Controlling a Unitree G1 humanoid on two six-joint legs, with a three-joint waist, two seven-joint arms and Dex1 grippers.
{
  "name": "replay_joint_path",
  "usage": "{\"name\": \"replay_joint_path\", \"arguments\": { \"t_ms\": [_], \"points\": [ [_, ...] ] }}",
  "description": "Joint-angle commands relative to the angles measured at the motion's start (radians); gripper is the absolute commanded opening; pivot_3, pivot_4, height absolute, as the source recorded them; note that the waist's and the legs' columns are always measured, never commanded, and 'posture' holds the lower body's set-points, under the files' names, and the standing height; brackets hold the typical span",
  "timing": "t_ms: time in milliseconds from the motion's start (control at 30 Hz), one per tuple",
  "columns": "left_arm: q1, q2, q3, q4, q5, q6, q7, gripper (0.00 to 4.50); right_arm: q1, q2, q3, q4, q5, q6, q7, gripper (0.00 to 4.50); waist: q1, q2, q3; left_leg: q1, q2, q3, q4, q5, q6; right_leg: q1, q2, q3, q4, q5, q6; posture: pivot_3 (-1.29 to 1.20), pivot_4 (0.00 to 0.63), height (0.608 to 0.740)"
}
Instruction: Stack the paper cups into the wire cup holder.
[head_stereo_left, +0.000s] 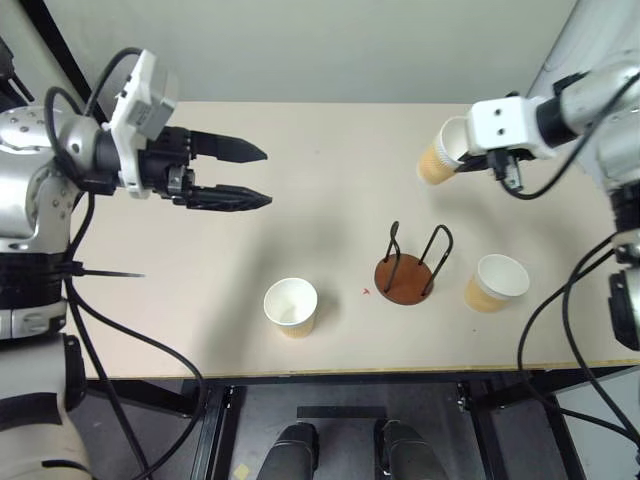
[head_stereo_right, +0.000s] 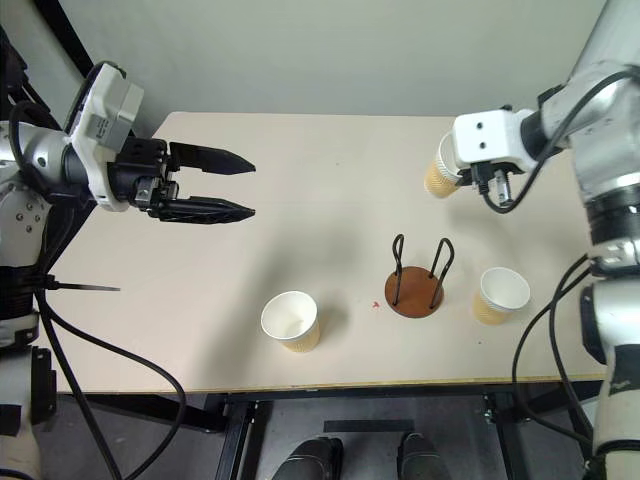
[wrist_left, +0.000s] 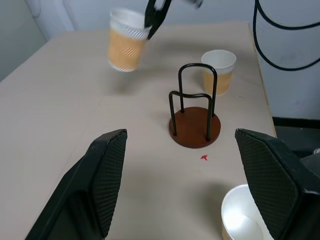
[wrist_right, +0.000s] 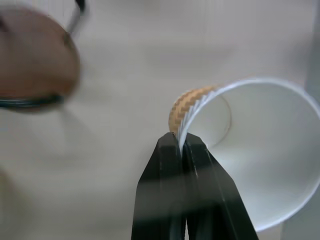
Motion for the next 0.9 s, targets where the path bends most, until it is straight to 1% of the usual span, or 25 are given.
{"name": "replay_joint_path", "arguments": {
  "t_ms": [33, 100, 267, 533, 633, 900],
  "points": [
    [-0.041, -0.013, -0.002, 0.025, 0.016, -0.033, -0.019, 3.72, 0.042, -0.101, -0.008, -0.261, 0.13, 0.158, 0.03, 0.03, -0.001, 0.0, 0.0, 0.0, 0.0, 0.0, 0.0, 0.0, 0.0, 0.0, 0.0, 0.0, 0.0, 0.0, 0.0, 0.0, 0.15, 0.74],
    [-0.053, -0.031, -0.008, 0.042, 0.022, -0.044, -0.025, 3.72, 0.081, -0.142, 0.006, -0.334, 0.146, 0.187, 0.03, 0.03, -0.001, 0.0, 0.0, 0.0, 0.0, 0.0, 0.002, 0.0, 0.0, 0.001, 0.0, 0.0, 0.0, 0.0, 0.0, 0.0, 0.15, 0.74],
    [-0.059, -0.059, -0.014, 0.057, 0.03, -0.058, -0.032, 3.72, 0.123, -0.173, 0.026, -0.406, 0.166, 0.23, 0.03, 0.03, -0.006, 0.0, 0.0, 0.001, 0.0, 0.0, 0.008, 0.001, 0.003, 0.003, 0.0, 0.001, 0.002, 0.001, 0.003, 0.0, 0.15, 0.74],
    [-0.04, -0.048, 0.004, 0.045, 0.03, -0.054, -0.027, 3.72, 0.137, -0.197, 0.066, -0.452, 0.207, 0.228, 0.03, 0.03, -0.006, 0.0, 0.0, 0.001, -0.001, 0.0, 0.009, 0.005, 0.006, 0.004, 0.0, 0.001, 0.003, 0.001, 0.003, 0.0, 0.15, 0.74],
    [-0.033, -0.043, 0.01, 0.036, 0.027, -0.051, -0.022, 3.72, 0.135, -0.189, 0.077, -0.472, 0.227, 0.238, 0.03, 0.03, -0.006, 0.0, 0.0, 0.001, -0.001, 0.0, 0.009, 0.005, 0.006, 0.004, 0.0, 0.001, 0.003, 0.001, 0.003, 0.0, 0.15, 0.74],
    [-0.015, -0.029, 0.024, 0.015, 0.016, -0.043, -0.006, 3.72, 0.148, -0.143, 0.103, -0.439, 0.158, 0.162, 0.03, 0.03, -0.006, 0.0, 0.0, 0.001, -0.001, 0.0, 0.009, 0.005, 0.006, 0.003, 0.0, 0.001, 0.003, 0.001, 0.004, 0.0, 0.15, 0.74]
  ]
}}
